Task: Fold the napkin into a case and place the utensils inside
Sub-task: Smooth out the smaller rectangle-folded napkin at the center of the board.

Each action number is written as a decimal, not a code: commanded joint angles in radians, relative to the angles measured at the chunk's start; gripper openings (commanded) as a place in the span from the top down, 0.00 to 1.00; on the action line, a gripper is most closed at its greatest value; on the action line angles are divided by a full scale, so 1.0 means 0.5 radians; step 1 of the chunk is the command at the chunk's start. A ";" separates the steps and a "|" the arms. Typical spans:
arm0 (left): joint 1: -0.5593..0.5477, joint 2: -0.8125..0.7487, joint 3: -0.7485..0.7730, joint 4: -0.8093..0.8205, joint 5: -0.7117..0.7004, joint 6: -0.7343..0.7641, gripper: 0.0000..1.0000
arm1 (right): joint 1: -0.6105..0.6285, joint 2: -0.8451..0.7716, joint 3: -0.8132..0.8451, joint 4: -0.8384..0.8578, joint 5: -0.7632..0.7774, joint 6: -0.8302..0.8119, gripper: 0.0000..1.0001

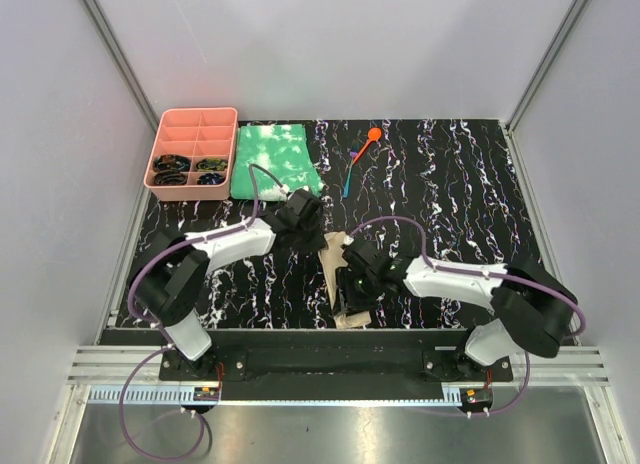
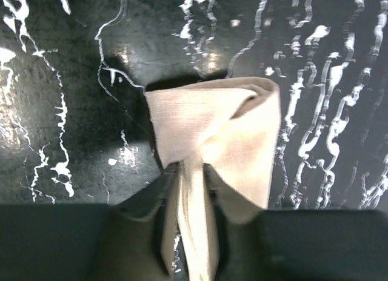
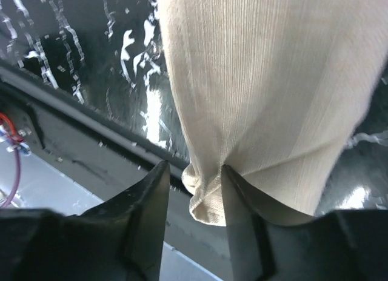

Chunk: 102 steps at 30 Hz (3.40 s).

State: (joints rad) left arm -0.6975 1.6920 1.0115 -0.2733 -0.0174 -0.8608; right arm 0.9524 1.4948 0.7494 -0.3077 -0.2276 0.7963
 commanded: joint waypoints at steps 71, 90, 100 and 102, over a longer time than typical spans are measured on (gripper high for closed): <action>-0.050 0.236 0.539 -0.450 -0.033 0.764 0.69 | -0.776 0.698 0.511 0.667 -0.588 0.021 1.00; -0.090 0.331 0.533 -0.432 -0.070 0.749 0.77 | -0.803 0.790 0.520 0.756 -0.705 0.049 1.00; -0.090 0.230 0.508 -0.411 -0.097 0.682 1.00 | -0.800 0.805 0.492 0.851 -0.793 0.101 1.00; -0.090 0.224 0.502 -0.404 -0.021 0.633 1.00 | -0.800 0.833 0.492 0.897 -0.806 0.128 1.00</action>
State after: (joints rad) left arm -0.7380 1.8542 1.2671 -0.5205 -0.0502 -0.5060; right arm 0.5552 1.8923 0.9817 0.0601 -0.5850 0.8276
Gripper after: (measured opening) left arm 0.005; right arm 0.009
